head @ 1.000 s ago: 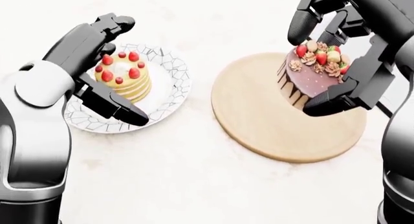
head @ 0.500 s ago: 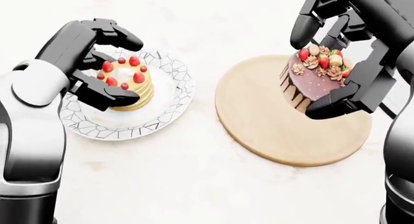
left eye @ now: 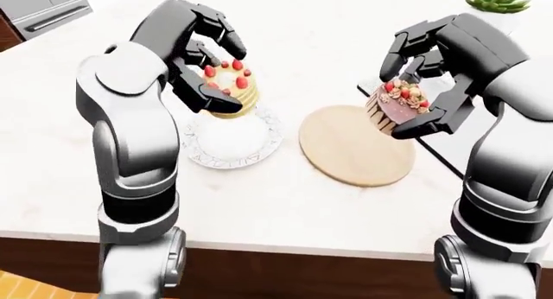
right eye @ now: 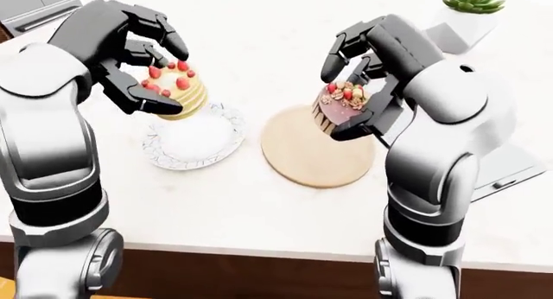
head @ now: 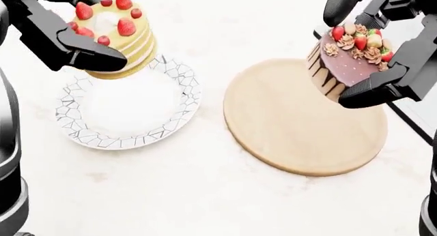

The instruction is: Move the dessert items from the plate to the tray.

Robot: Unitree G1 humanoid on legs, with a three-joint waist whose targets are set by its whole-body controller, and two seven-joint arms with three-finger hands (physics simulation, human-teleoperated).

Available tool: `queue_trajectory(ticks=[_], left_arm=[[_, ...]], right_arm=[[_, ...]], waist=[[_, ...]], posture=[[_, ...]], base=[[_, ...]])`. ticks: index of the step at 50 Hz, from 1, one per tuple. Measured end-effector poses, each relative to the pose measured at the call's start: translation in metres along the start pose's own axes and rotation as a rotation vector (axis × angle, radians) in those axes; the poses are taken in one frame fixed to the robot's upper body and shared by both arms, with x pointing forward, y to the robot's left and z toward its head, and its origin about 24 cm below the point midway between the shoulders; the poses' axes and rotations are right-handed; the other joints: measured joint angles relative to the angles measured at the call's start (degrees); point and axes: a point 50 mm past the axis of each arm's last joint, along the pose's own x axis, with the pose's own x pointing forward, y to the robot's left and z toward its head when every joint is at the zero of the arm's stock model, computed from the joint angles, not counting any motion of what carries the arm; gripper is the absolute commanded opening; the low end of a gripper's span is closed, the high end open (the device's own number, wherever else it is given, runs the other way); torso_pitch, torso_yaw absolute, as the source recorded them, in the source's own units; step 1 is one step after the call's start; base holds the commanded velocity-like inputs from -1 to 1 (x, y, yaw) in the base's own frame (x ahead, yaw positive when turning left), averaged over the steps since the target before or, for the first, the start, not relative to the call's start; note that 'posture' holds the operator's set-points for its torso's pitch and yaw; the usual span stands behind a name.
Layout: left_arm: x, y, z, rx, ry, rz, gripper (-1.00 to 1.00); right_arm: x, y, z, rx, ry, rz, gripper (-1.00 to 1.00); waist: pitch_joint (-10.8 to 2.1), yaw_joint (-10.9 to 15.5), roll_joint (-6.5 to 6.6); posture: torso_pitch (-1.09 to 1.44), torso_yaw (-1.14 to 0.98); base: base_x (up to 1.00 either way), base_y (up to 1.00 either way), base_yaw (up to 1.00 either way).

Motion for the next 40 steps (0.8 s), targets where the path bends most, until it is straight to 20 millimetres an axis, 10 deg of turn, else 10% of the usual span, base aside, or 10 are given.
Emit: queue_trajectory(ticks=[5, 15, 19, 23, 28, 30, 33, 36, 40], left_arm=[[-0.003, -0.001, 0.005, -0.003, -0.003, -0.016, -1.00], [-0.002, 0.001, -0.003, -0.012, 0.037, -0.017, -1.00], [-0.003, 0.004, 0.002, -0.006, 0.022, -0.008, -1.00], [0.001, -0.011, 0.006, 0.010, 0.004, -0.083, -1.00], [0.000, -0.009, 0.003, -0.002, 0.002, -0.077, -1.00], [-0.001, -0.004, 0.002, -0.004, 0.001, -0.046, -1.00], [-0.003, -0.001, 0.004, 0.004, -0.013, -0.014, -1.00], [-0.004, -0.003, 0.003, 0.006, -0.014, -0.024, -1.00], [-0.001, -0.007, 0.001, 0.002, -0.009, -0.039, -1.00]], right_arm=[[-0.001, -0.001, 0.005, 0.006, -0.022, 0.005, -0.98], [0.000, 0.002, 0.007, 0.002, -0.029, 0.024, -0.98], [-0.001, -0.001, 0.008, 0.004, -0.030, 0.015, -0.98], [0.000, -0.005, -0.006, 0.032, 0.042, -0.008, -0.99], [-0.002, -0.004, 0.003, 0.011, -0.006, -0.021, -0.99], [-0.002, -0.003, 0.007, 0.001, -0.030, -0.013, -0.99], [-0.002, -0.003, 0.007, 0.001, -0.036, -0.019, -0.98], [0.001, 0.002, 0.000, 0.010, -0.009, 0.008, -0.98], [0.002, 0.001, 0.000, 0.011, -0.011, 0.005, -0.98]], waist=[[-1.03, -0.47, 3.51], [-0.16, -1.82, -0.03], [-0.02, -2.73, -4.40], [0.34, -3.87, -4.24], [2.27, 0.03, 0.40], [2.24, -0.66, 0.81], [1.20, -2.79, 5.22], [0.65, -3.17, 3.93], [0.62, -0.61, -1.12]], posture=[[0.00, 0.00], [0.00, 0.00], [0.00, 0.00], [0.00, 0.00], [0.00, 0.00], [0.00, 0.00], [0.00, 0.00], [0.00, 0.00], [0.00, 0.00]], base=[[-0.27, -0.75, 0.00], [-0.59, -0.84, 0.00], [-0.73, -0.79, 0.00], [-0.54, -0.91, 0.00], [-0.11, -0.65, 0.00], [0.00, 0.00, 0.00], [0.00, 0.00, 0.00], [0.00, 0.00, 0.00], [0.00, 0.00, 0.00]])
